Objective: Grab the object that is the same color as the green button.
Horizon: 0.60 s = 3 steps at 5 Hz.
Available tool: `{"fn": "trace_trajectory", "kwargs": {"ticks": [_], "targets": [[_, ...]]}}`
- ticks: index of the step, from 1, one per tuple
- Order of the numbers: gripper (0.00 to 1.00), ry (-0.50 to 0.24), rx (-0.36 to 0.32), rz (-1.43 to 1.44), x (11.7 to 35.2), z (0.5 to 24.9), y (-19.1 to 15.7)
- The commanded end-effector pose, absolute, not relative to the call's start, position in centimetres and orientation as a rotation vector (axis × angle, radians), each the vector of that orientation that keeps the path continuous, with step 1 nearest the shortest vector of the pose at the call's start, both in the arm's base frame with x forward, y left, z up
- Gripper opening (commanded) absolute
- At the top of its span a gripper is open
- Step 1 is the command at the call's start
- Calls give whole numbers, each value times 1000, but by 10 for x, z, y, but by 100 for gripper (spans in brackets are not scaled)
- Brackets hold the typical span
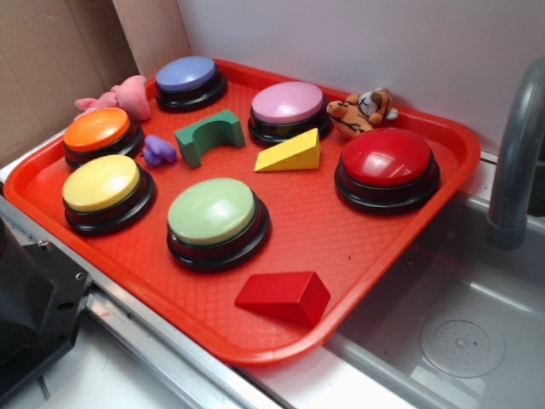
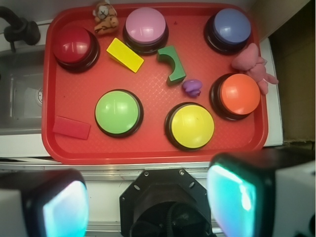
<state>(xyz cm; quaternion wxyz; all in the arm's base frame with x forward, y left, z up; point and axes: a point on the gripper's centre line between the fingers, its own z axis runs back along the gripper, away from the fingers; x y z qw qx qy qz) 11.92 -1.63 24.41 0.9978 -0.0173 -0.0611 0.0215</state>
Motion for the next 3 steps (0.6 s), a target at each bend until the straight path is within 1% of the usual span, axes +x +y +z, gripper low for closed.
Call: {"fn": "trace_trajectory", "kwargs": {"ticks": [1, 2, 3], "targets": [[100, -122, -35, 43, 119, 244, -16], [100, -154, -34, 49, 140, 228, -10], [100, -143, -25, 10, 175, 201, -5]]}}
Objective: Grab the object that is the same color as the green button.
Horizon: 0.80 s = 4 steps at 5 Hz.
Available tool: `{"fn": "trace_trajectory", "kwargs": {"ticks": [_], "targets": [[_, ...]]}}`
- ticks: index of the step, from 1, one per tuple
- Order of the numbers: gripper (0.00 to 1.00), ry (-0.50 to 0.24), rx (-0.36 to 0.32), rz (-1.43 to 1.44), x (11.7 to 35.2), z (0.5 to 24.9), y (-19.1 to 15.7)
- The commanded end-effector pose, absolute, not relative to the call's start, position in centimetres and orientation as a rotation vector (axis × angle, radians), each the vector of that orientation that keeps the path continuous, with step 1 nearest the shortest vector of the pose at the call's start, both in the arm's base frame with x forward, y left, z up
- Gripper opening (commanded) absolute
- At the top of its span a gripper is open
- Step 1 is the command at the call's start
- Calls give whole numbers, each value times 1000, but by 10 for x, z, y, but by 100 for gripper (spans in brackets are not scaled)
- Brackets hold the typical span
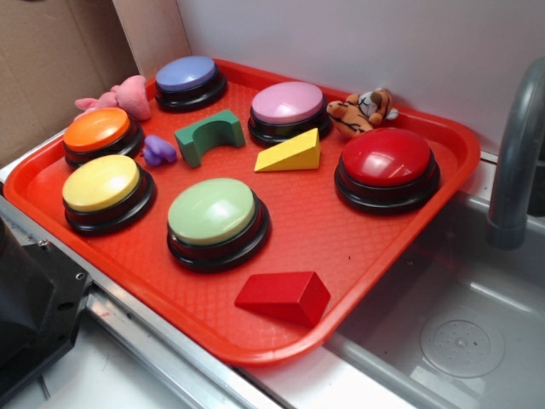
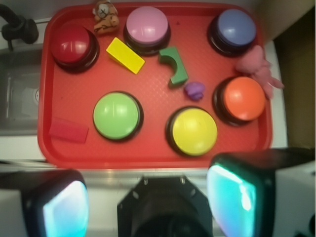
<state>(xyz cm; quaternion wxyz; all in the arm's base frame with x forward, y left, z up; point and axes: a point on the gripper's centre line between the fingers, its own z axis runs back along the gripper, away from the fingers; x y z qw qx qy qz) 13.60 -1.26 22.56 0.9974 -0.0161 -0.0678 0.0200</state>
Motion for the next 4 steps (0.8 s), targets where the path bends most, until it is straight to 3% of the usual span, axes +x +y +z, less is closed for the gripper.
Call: {"fn": "trace_trajectory", "kwargs": {"ticks": [1, 3, 4], "targets": [[100, -166, -20, 17, 207, 171, 7], [100, -122, 12, 23, 264, 91, 34], [100, -86, 57, 39, 272, 61, 52]]}}
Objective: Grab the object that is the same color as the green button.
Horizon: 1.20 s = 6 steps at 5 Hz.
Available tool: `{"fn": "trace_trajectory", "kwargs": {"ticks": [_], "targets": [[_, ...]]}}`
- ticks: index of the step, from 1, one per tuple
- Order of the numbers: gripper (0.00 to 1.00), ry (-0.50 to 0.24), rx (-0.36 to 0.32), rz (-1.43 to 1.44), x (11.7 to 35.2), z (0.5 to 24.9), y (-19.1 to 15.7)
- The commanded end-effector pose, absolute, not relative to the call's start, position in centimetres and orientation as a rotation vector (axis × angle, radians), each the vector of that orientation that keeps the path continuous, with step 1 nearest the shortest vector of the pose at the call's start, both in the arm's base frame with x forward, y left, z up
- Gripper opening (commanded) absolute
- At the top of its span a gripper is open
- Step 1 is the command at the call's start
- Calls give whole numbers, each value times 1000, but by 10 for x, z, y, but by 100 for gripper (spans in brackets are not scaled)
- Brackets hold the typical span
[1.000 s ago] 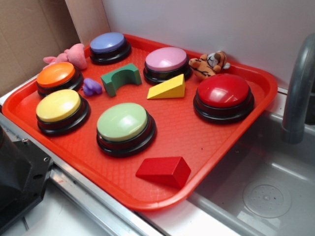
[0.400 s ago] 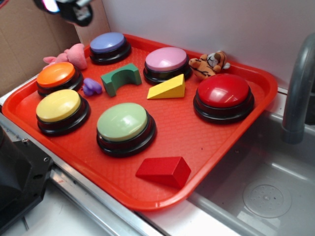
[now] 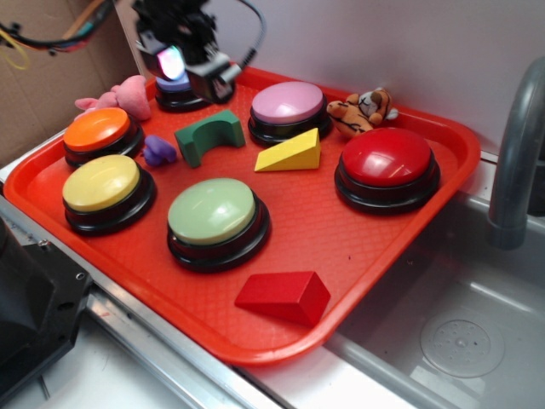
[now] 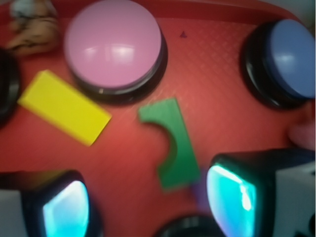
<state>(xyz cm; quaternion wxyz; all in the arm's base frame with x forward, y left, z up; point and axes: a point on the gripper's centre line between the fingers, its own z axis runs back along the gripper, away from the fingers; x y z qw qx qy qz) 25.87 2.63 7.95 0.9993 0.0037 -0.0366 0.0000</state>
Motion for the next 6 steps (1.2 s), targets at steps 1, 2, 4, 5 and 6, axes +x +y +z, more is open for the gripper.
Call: {"fn": "trace_trajectory", "kwargs": {"ticks": [1, 2, 4, 5, 6], "targets": [[100, -42, 84, 48, 273, 44, 65], [100, -20, 73, 43, 273, 32, 69], [0, -42, 71, 34, 273, 30, 65], [0, -61, 64, 21, 271, 42, 62], [0, -75, 83, 46, 269, 67, 55]]}}
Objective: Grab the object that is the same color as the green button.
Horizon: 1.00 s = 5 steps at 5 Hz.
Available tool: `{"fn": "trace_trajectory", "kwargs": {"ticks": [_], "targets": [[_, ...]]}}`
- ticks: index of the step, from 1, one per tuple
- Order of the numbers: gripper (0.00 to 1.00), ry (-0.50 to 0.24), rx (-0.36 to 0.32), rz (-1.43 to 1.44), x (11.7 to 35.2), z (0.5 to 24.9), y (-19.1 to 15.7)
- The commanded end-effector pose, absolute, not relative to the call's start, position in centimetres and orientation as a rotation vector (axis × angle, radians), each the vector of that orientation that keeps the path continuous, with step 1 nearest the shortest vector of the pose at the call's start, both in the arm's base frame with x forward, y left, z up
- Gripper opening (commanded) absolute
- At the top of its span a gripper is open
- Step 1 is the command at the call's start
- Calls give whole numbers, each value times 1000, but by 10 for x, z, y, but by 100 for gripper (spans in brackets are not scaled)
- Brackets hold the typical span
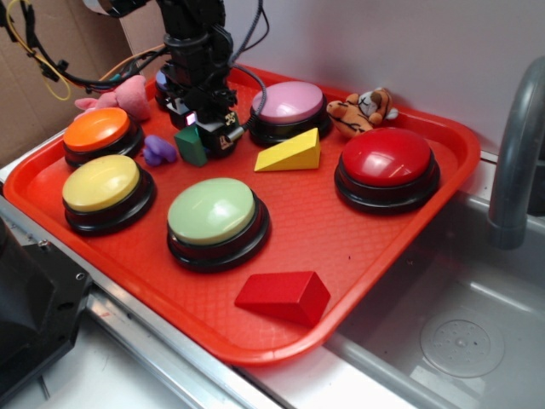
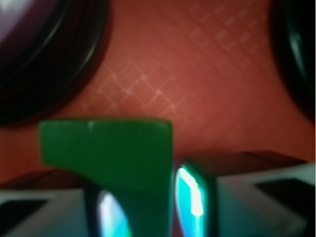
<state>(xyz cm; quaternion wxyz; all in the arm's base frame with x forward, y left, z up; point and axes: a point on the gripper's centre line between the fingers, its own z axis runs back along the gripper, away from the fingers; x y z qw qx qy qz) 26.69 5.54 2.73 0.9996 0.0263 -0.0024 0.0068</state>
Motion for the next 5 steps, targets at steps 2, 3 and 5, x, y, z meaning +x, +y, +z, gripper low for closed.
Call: {"fn": "trace_trajectory", "kwargs": {"ticks": [2, 3, 5], "targets": [[0, -112, 56, 83, 261, 129, 21], [0, -92, -23, 47, 248, 154, -7], [0, -72, 9, 15, 236, 162, -14]]}}
